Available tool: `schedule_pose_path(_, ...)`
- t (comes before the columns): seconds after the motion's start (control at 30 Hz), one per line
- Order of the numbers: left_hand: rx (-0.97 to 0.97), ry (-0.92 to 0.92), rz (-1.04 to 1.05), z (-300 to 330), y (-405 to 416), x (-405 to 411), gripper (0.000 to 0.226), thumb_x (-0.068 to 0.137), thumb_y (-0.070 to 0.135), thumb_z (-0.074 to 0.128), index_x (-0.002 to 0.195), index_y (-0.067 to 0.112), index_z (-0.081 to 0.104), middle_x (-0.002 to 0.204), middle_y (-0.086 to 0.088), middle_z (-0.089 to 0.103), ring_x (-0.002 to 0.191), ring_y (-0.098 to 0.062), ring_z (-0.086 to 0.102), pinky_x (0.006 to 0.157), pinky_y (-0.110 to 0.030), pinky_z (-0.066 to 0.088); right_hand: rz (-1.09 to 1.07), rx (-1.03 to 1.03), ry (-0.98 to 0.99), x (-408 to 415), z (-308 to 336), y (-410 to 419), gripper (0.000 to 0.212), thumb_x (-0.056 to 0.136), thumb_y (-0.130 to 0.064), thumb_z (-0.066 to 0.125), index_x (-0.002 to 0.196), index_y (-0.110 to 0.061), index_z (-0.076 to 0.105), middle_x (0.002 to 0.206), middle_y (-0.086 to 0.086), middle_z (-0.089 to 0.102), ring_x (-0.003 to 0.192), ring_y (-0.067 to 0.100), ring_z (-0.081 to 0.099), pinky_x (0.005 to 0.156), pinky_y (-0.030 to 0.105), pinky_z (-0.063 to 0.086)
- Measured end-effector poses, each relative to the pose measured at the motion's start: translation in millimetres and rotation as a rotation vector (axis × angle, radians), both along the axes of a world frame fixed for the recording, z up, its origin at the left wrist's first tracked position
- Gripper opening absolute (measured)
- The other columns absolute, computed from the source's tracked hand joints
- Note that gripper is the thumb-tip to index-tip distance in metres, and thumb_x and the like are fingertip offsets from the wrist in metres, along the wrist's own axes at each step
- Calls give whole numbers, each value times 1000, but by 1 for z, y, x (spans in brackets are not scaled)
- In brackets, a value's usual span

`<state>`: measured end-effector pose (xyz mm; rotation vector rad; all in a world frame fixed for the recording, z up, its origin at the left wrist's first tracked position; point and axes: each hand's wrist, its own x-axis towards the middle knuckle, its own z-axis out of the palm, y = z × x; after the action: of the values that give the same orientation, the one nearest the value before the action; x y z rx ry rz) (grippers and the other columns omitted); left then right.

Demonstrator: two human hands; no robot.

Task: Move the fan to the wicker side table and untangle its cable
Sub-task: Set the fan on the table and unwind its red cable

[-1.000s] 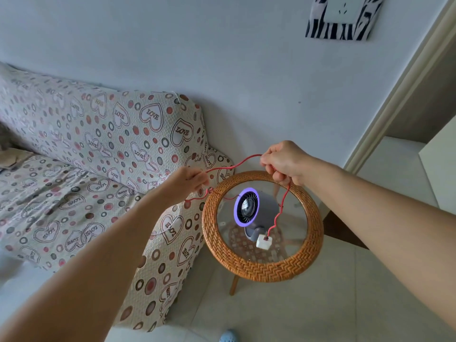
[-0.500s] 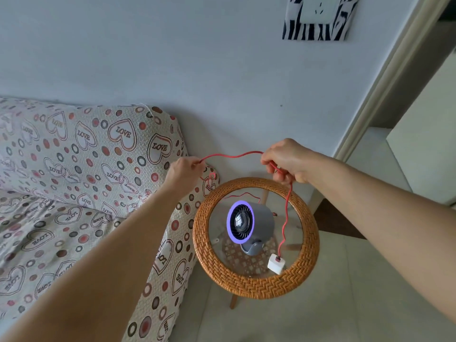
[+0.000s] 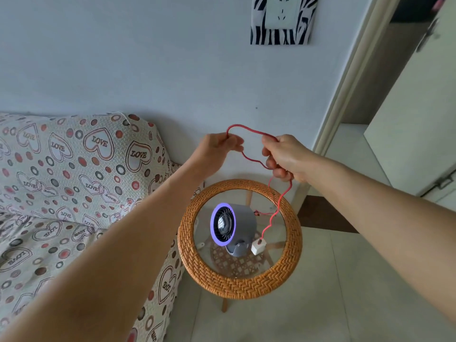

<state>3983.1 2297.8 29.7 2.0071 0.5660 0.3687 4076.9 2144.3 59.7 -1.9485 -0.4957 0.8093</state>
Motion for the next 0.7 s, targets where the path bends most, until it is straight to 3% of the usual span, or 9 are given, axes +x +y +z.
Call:
schedule_pose_path(0.2, 19, 68, -11, 5, -39, 3, 28, 102, 25, 45, 100, 17, 71, 88, 3, 73, 86, -10, 63, 67, -20, 44, 45, 7, -38, 5, 3, -33, 28, 101, -31, 38, 84, -11, 51, 53, 0, 32, 37, 11, 23, 35, 16, 20)
schedule_pose_path(0.3, 1, 63, -1, 8, -60, -2, 28, 102, 24, 46, 88, 21, 69, 83, 0, 63, 80, -15, 57, 70, -27, 50, 78, 26, -52, 7, 6, -49, 22, 97, -27, 45, 80, -14, 50, 46, -4, 31, 33, 10, 22, 35, 17, 18)
schedule_pose_path(0.4, -203, -24, -13, 12, -86, -7, 28, 102, 15, 46, 84, 12, 67, 82, -7, 64, 82, -21, 62, 85, -35, 58, 71, 77, -72, 9, 10, -69, 16, 90, -23, 62, 84, -16, 49, 50, -3, 34, 33, 8, 24, 35, 16, 20)
schedule_pose_path(0.5, -360, -109, -39, 19, -114, -10, 26, 102, 10, 46, 86, 4, 66, 81, -14, 63, 74, -22, 69, 76, -31, 62, 88, 47, -91, 8, 9, -89, 28, 83, -15, 71, 107, -17, 56, 60, 2, 43, 31, 7, 28, 33, 18, 23)
schedule_pose_path(0.6, -298, -178, -29, 26, -137, -13, 23, 102, 13, 49, 92, 7, 69, 82, -11, 68, 73, -14, 68, 73, -24, 59, 154, 12, -85, 2, 6, -108, 37, 79, -13, 74, 113, -19, 60, 70, 6, 54, 29, 5, 33, 33, 18, 27)
schedule_pose_path(0.7, -191, -219, -11, 29, -155, -19, 19, 100, 19, 53, 95, 16, 71, 81, -3, 72, 74, -5, 66, 67, -17, 49, 194, 38, -26, -6, 2, -122, 27, 78, -9, 74, 104, -12, 67, 71, 6, 58, 31, 7, 33, 35, 19, 25)
